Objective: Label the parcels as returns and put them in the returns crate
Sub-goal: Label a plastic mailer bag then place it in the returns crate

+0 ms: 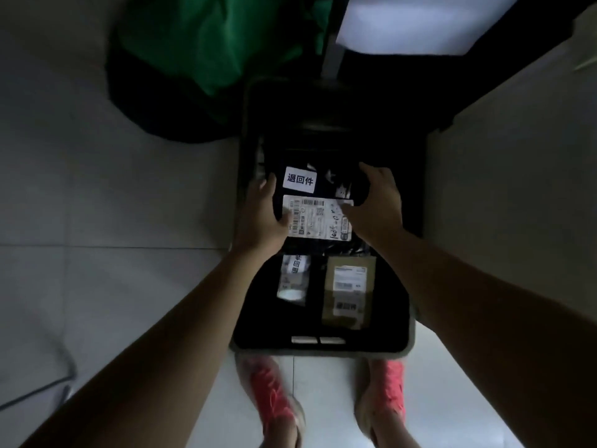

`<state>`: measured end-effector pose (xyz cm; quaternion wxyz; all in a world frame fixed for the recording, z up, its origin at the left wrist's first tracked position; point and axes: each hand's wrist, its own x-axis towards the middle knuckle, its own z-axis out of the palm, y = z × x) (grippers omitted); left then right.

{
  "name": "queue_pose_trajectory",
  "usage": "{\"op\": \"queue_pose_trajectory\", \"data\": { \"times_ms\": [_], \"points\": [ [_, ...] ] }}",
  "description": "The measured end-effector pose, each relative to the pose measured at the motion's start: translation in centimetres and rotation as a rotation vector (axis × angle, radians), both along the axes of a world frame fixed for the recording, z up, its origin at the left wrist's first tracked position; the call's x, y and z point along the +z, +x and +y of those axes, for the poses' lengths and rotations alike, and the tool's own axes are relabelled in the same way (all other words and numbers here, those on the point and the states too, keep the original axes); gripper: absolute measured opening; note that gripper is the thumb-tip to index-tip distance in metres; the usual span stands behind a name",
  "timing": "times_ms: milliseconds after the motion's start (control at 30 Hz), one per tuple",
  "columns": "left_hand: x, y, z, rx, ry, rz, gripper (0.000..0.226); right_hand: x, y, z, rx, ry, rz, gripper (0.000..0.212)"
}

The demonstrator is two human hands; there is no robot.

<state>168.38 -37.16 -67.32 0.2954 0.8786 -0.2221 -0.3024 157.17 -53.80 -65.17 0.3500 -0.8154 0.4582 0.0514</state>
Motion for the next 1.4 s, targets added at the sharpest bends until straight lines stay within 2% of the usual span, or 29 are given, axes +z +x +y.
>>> {"op": "queue_pose_trajectory", "data": {
  "times_ms": [200,333,467,600,700,767,867,967,1067,1267,1400],
  "points": [
    [-12.0,1.6,-3.6,0.01,0.06,-0.014,0.074,-12.9,2.6,-1.5,0.038,-0.061,0.049,0.075],
    [-17.2,0.9,-4.4,0.023,0.102,-0.013,0.083,-18.0,2.3,-2.5,0.08,-0.083,0.102,0.075],
    [-19.6,0.3,-3.8,0.004,0.153,-0.1,0.085,-20.6,1.2,-2.5,0.148,-0.093,0.157,0.073],
    [-18.4,0.2,-2.3,-0.08,0.234,-0.183,0.084,-18.3,0.4,-2.5,0.207,-0.155,0.251,0.076],
    [-13.3,-1.9,-1.4,-0.235,0.381,-0.238,0.081,-13.0,-0.4,-2.6,0.349,-0.214,0.434,0.088],
    [-8.6,-2.9,-1.3,-0.329,0.449,-0.318,0.079,-8.3,-0.7,-2.3,0.402,-0.228,0.462,0.092],
    [-0.8,-2.2,-1.9,-0.344,0.465,-0.326,0.081,-0.8,-0.9,-1.8,0.44,-0.203,0.478,0.09],
    [8.7,-1.1,-2.6,-0.425,0.398,-0.327,0.064,7.6,-0.7,-1.1,0.427,-0.157,0.468,0.088],
    [19.1,-0.9,-2.5,-0.509,0.388,-0.421,0.048,16.7,-0.6,-0.3,0.466,-0.173,0.436,0.086],
    [38.9,-3.6,0.1,-0.52,0.491,-0.596,0.053,35.0,-2.3,0.8,0.509,-0.249,0.339,0.086],
    [51.5,-6.7,1.2,-0.481,0.497,-0.703,0.042,46.9,-5.4,1.6,0.518,-0.338,0.283,0.083]
  ]
}}
